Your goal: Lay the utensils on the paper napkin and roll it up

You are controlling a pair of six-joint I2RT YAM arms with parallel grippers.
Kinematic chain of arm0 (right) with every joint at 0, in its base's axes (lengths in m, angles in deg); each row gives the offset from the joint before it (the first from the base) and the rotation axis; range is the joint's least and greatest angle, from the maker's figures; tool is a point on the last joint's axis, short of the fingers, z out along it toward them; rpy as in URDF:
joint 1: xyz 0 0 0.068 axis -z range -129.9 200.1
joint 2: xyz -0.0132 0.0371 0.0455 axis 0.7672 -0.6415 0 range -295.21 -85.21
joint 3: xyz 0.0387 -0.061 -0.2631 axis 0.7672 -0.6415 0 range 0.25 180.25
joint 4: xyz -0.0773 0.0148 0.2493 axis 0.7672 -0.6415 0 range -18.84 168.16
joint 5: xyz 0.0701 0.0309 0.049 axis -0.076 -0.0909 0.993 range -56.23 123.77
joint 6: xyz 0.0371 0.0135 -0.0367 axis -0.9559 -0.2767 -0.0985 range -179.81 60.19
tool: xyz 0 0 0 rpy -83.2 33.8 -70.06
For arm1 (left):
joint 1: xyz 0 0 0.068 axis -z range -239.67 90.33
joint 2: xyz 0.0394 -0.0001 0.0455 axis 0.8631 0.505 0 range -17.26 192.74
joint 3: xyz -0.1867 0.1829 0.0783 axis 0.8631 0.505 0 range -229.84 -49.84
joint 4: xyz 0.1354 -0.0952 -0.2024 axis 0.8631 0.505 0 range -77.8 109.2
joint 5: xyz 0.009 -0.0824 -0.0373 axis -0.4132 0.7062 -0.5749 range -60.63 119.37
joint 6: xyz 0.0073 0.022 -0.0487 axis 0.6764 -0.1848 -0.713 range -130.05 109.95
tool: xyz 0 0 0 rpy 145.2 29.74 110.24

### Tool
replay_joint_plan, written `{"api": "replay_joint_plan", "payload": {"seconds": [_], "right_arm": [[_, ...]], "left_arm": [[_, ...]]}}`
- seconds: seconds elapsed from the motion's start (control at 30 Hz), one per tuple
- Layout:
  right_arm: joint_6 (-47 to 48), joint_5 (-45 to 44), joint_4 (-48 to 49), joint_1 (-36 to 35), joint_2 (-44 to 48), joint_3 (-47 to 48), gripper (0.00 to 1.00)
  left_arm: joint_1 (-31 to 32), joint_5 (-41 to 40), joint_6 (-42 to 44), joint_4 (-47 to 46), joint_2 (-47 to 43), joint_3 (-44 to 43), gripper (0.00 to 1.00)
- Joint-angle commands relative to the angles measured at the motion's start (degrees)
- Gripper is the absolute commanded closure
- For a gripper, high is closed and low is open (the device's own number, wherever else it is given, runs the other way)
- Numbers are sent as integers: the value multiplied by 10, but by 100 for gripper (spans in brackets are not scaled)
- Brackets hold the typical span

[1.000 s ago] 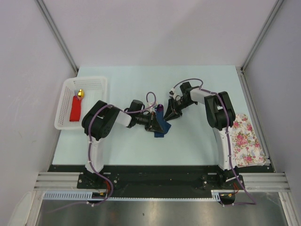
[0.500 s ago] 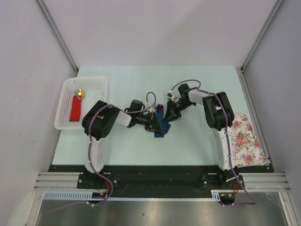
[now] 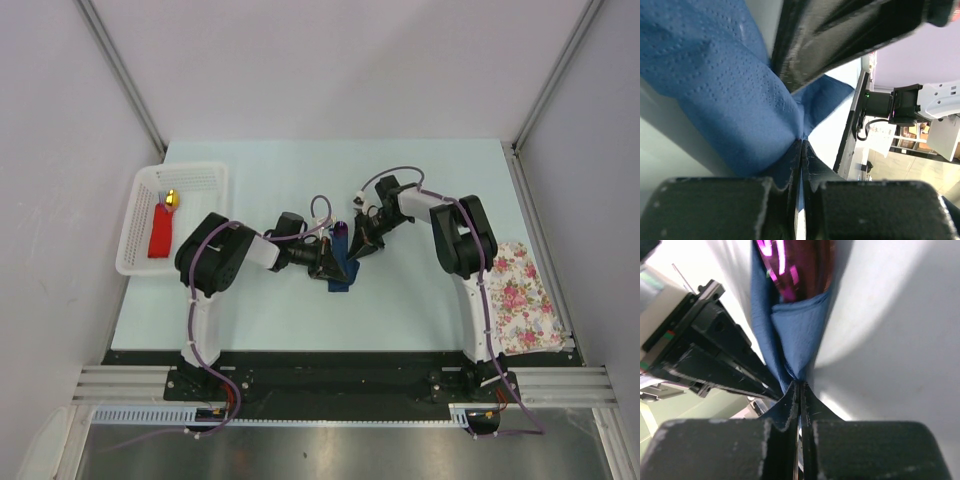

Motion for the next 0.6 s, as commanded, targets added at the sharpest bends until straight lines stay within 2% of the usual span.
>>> {"api": "replay_joint_plan", "payload": {"seconds": [0.0,0.27,0.43,0.57], "right_arm": [[-17,-15,21,2,61,19,100],[-18,-36,27,12,79,-7,100],[-16,-80,28,24,66,-25,100],[-16,-81,36,25,45,-21,100]], "left_arm": [[-15,-87,34,36,36,20,95],[-19,-88,36,43,40,20,98],[-21,-91,36,51,37,19,100],[-21,-92,36,53,33,19,100]]}}
